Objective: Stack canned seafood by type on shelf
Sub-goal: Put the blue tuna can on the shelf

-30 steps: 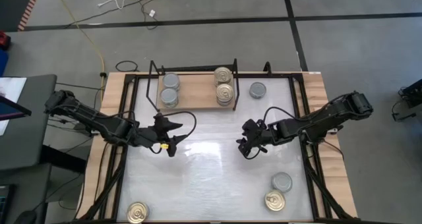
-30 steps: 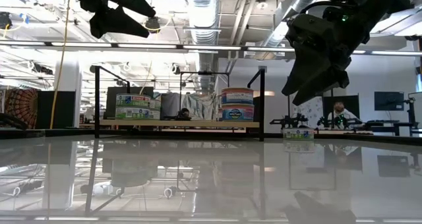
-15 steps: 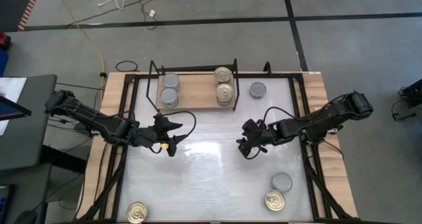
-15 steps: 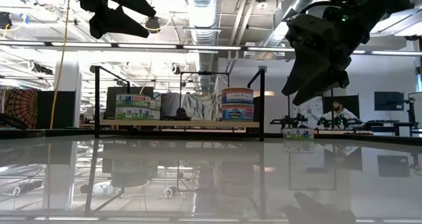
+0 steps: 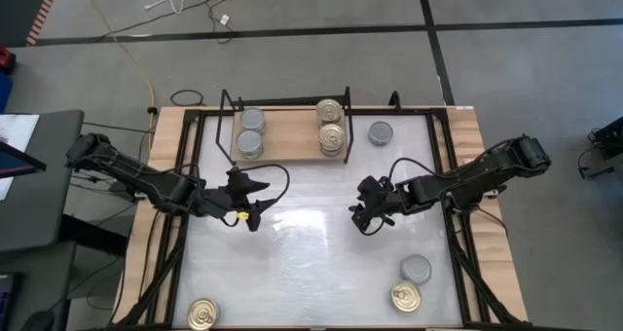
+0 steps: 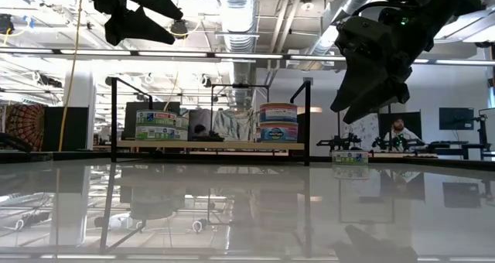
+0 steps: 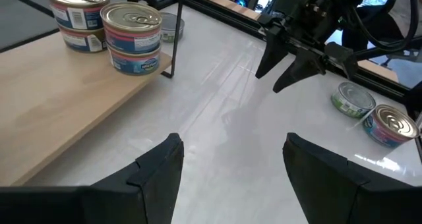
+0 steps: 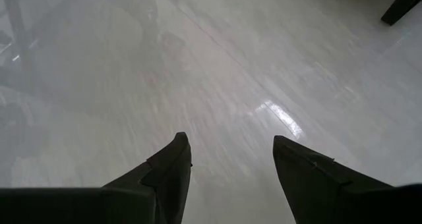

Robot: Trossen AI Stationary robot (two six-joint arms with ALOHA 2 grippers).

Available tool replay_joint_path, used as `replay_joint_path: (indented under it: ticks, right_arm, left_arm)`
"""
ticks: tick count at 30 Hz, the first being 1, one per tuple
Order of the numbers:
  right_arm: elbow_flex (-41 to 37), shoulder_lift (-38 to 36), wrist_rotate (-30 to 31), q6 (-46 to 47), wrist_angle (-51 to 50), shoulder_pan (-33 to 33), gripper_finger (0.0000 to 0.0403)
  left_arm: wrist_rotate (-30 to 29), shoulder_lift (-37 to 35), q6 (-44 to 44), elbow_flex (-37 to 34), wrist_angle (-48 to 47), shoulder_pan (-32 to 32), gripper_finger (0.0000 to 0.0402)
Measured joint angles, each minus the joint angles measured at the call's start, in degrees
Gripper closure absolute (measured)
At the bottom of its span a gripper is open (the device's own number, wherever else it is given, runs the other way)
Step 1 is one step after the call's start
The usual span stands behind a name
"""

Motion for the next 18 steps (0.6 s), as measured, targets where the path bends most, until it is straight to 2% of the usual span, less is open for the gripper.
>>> replay_joint_path:
  ticks: [13, 18]
  right_arm:
    - [-0.01, 0.0, 0.02, -0.02, 0.0, 0.0, 0.0163]
    - [-0.01, 0.0, 0.0, -0.02, 0.02, 0.0, 0.0163]
  left_arm:
    - [0.07, 0.02, -1.66, 0.0, -3.01, 0.0, 0.0152]
    - [4.66, 0.02, -5.5, 0.0, -8.35, 0.0, 0.0152]
